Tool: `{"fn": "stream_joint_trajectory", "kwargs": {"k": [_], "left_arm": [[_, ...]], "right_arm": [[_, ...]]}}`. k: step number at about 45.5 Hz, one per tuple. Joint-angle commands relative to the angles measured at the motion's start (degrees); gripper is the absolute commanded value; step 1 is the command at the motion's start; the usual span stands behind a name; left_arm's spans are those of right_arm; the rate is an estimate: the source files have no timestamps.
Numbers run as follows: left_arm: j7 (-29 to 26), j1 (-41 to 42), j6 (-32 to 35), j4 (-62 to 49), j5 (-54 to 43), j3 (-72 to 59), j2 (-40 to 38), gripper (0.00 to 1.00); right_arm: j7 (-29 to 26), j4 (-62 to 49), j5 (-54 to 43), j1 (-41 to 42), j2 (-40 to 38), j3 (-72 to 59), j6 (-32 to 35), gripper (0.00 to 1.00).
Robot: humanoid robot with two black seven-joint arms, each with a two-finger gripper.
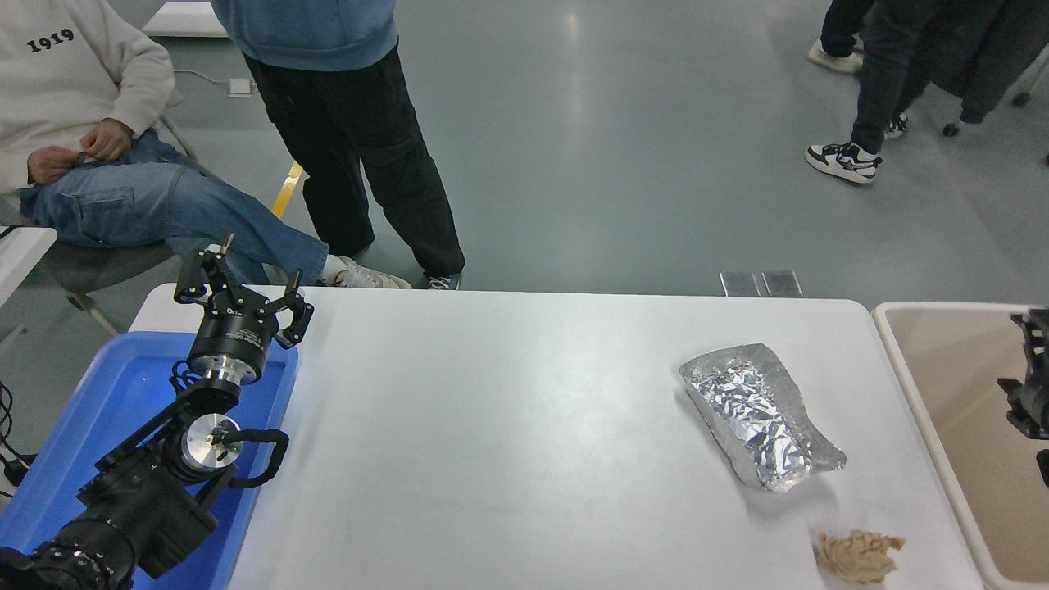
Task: Dispose of the paper cup in the dustbin
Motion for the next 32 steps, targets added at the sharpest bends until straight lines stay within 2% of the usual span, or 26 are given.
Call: {"fn": "stream_joint_trajectory", "kwargs": {"k": [1,8,18,32], "left_arm": [[0.00,0.01,0.00,0.01,-0.01,0.00,0.00,1.00],[0.00,0.01,0.00,0.01,-0.01,0.00,0.00,1.00],[0.00,0.01,0.00,0.01,-0.01,0.00,0.00,1.00],[0.00,0.01,0.00,0.01,-0.01,0.00,0.00,1.00]], "right_arm": [[0.05,9.45,-0.74,-0.08,4.13,12.44,0.57,0.99],[1.63,9.28,-0.92,-0.26,9.49,16.14,0.57,0.99],[14.64,7.96,-2.15,-0.61,13.98,21.41,0.40,0.99],[15.44,3.13,-2.50,-0.96,17.76,19.39,0.57,0.99]]}}
